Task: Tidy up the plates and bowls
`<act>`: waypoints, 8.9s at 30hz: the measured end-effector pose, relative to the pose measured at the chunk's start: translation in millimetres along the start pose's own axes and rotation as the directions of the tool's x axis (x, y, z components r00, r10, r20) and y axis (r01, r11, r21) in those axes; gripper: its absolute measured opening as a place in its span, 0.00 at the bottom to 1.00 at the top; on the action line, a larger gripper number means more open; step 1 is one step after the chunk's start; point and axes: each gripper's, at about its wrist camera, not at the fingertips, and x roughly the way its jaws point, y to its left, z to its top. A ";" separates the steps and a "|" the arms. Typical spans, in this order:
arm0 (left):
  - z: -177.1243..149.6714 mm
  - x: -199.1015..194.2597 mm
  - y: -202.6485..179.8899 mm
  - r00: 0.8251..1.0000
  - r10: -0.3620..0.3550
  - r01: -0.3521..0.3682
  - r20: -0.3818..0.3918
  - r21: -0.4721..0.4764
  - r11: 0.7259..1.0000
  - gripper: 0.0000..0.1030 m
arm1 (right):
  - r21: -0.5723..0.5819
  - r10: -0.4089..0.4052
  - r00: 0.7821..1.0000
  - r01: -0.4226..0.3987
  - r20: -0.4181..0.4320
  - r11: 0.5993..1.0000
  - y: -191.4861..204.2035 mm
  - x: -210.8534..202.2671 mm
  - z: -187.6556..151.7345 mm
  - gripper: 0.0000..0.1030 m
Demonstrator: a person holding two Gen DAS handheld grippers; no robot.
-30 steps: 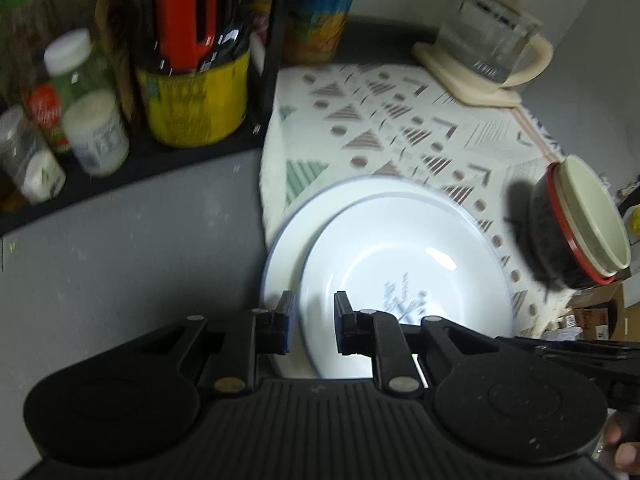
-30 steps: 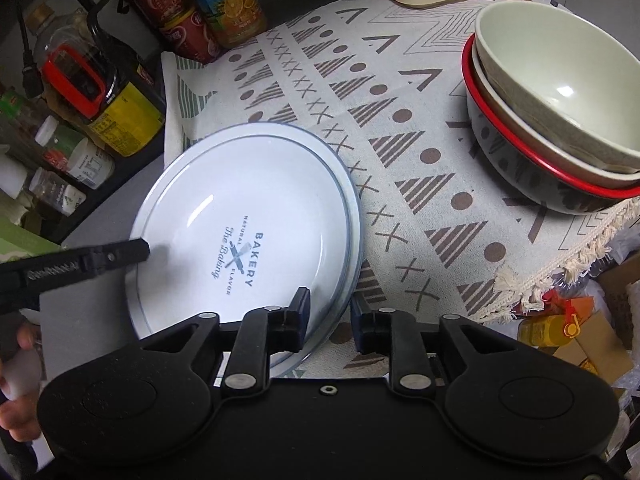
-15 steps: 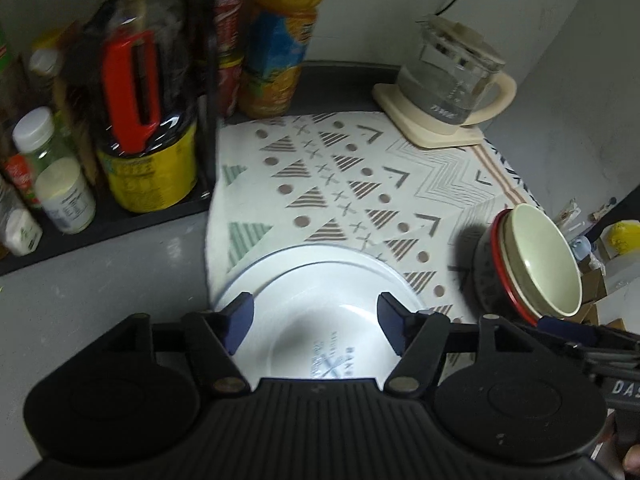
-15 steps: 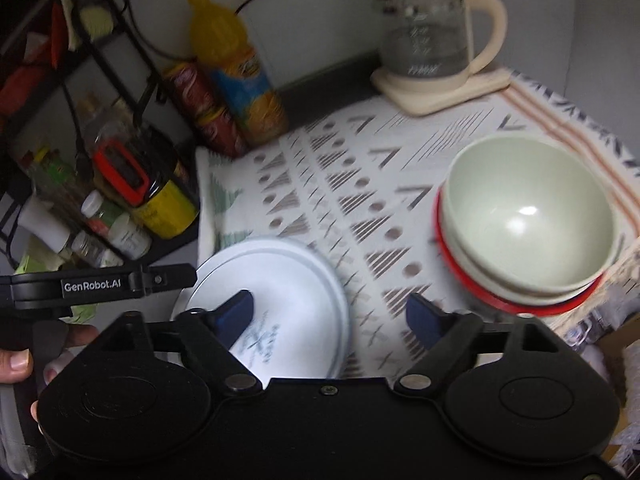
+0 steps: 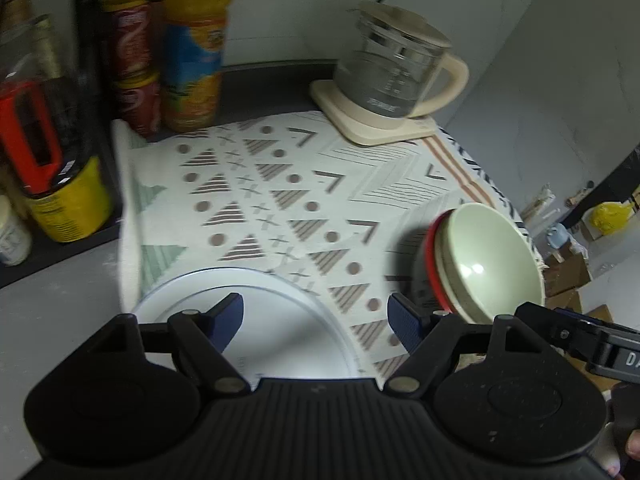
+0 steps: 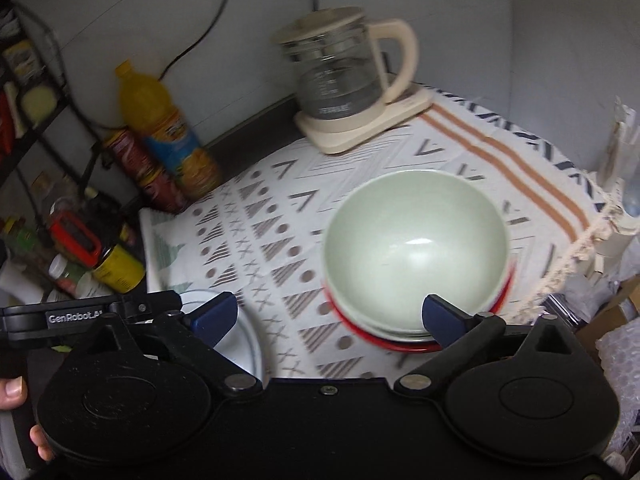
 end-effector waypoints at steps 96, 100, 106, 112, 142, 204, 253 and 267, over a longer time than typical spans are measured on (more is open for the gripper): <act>2.7 6.1 14.9 0.999 -0.024 0.028 0.046 -0.108 0.994 0.30 | 0.008 0.193 0.964 -0.195 -0.182 0.981 18.4 56.0 3.3 0.41; -0.7 -6.7 27.4 0.997 -0.021 0.030 0.070 -0.119 0.992 0.30 | -0.018 0.199 0.963 -0.206 -0.182 0.978 33.9 54.3 0.0 0.41; -10.0 -17.1 49.8 0.997 -0.002 0.014 0.078 -0.156 0.988 0.30 | -0.043 0.206 0.956 -0.219 -0.207 0.975 56.0 59.9 -10.3 0.41; -21.2 -20.9 71.5 0.998 0.023 -0.012 0.054 -0.189 0.982 0.30 | -0.073 0.208 0.946 -0.232 -0.247 0.970 74.1 70.8 -20.3 0.41; -73.5 1.6 121.9 0.998 0.034 -0.052 -0.057 -0.337 0.940 0.30 | -0.110 0.141 0.902 -0.201 -0.407 0.973 100.0 111.4 -59.0 0.42; -160.1 -169.0 -54.6 0.919 0.199 -0.185 0.342 -0.073 0.980 0.99 | -0.193 0.092 0.976 -0.053 0.196 0.980 -16.6 -137.1 -112.8 0.99; -246.9 -240.8 -68.0 0.917 0.245 -0.231 0.315 -0.080 0.970 0.99 | -0.296 0.114 0.979 -0.059 0.172 0.954 -14.9 -190.4 -168.3 0.99; -248.4 -244.8 -74.1 0.907 0.261 -0.247 0.332 -0.083 0.965 0.99 | -0.306 0.132 0.977 -0.076 0.169 0.949 -20.6 -197.1 -166.2 1.00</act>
